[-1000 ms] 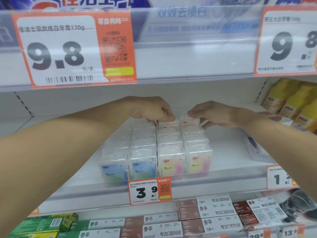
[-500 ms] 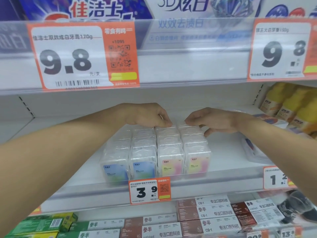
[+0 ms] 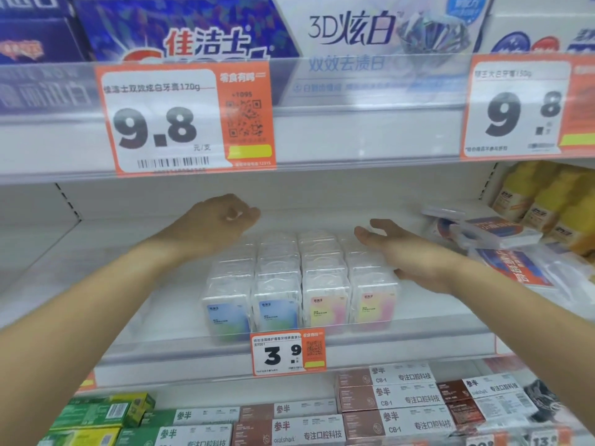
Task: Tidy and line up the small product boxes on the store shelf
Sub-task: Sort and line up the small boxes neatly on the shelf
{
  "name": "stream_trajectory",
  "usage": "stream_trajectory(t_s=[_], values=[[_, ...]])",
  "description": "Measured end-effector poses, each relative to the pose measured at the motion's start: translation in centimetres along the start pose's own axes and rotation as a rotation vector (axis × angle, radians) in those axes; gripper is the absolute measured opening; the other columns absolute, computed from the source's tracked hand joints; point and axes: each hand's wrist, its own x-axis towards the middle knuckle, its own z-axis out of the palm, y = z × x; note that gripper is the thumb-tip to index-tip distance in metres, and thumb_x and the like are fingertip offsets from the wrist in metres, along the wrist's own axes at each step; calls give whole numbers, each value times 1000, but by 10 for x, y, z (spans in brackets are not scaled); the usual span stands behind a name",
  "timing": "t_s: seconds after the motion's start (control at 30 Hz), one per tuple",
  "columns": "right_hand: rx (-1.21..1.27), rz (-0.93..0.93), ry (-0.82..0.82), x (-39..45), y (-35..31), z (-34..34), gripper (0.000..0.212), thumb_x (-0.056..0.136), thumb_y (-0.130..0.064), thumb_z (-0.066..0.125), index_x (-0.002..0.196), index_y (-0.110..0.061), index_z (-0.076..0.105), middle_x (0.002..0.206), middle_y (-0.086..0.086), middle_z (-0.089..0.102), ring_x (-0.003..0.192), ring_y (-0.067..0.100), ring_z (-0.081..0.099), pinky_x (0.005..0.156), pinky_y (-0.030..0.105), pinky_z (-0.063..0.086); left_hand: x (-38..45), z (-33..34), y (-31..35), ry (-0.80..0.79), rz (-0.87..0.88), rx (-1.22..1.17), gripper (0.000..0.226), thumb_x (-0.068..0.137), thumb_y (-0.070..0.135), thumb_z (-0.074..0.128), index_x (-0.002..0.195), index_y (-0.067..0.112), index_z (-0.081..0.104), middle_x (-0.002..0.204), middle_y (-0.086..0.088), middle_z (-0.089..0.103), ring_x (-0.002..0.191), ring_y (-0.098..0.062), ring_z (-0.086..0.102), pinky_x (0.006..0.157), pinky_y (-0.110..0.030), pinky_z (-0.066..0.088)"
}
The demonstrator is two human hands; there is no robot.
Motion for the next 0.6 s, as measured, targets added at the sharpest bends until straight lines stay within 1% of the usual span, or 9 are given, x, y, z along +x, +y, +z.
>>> stream_trajectory(t_s=[0.07, 0.1, 0.13, 0.17, 0.2, 0.27, 0.33, 0.47, 0.6], values=[[-23, -7, 27, -3, 5, 9, 79, 91, -61, 52, 155, -29, 19, 156, -8, 33, 133, 18, 41, 97, 31, 35, -17, 3, -17, -2, -140, -63, 57, 79, 76, 45, 124, 41, 53, 129, 7, 56, 109, -18, 57, 101, -38, 44], [-59, -18, 54, -3, 7, 13, 81, 90, -62, 52, 156, -29, 18, 158, -7, 30, 137, 20, 39, 102, 31, 34, -23, 7, -21, -29, -195, -101, 57, 81, 73, 46, 128, 40, 50, 130, 5, 55, 104, -18, 58, 97, -36, 46], [-85, -28, 83, -4, 8, 17, 82, 90, -62, 52, 156, -29, 16, 159, -6, 29, 140, 21, 37, 108, 33, 33, -27, 11, -23, -51, -224, -143, 56, 84, 68, 49, 131, 38, 47, 128, 4, 56, 98, -18, 58, 88, -33, 47], [-91, -33, 102, -4, 8, 21, 82, 90, -62, 52, 156, -29, 15, 160, -7, 28, 142, 21, 36, 112, 34, 30, -30, 16, -23, -62, -228, -178, 55, 86, 62, 53, 134, 36, 44, 125, 2, 55, 95, -17, 57, 80, -31, 46], [-82, -36, 112, -5, 8, 23, 82, 91, -61, 52, 156, -29, 15, 160, -7, 27, 143, 21, 34, 114, 35, 29, -33, 20, -21, -64, -222, -198, 56, 88, 57, 55, 137, 34, 41, 122, 2, 53, 95, -17, 56, 77, -29, 43], [-54, -38, 106, -7, 7, 26, 82, 91, -60, 52, 156, -29, 14, 161, -7, 25, 144, 21, 32, 116, 36, 27, -37, 25, -19, -46, -201, -206, 61, 89, 51, 57, 143, 31, 36, 123, -1, 50, 100, -18, 52, 84, -27, 38], [-34, -38, 89, -10, 5, 27, 80, 93, -57, 52, 157, -28, 12, 160, -7, 25, 145, 21, 31, 114, 34, 26, -38, 28, -17, -40, -190, -217, 64, 92, 47, 55, 147, 29, 30, 136, -6, 47, 107, -19, 48, 91, -26, 34], [-23, -23, 49, -14, 4, 23, 82, 93, -57, 52, 157, -29, 9, 161, -10, 23, 146, 19, 29, 110, 31, 24, -37, 31, -16, -62, -187, -241, 67, 95, 45, 52, 152, 27, 22, 148, -9, 40, 130, -25, 43, 96, -27, 31], [-27, -14, 5, -16, 2, 20, 84, 92, -59, 53, 157, -30, 9, 161, -12, 22, 146, 17, 29, 106, 28, 24, -38, 30, -17, -68, -186, -252, 69, 94, 47, 51, 152, 27, 20, 149, -8, 39, 132, -25, 43, 98, -28, 31]])
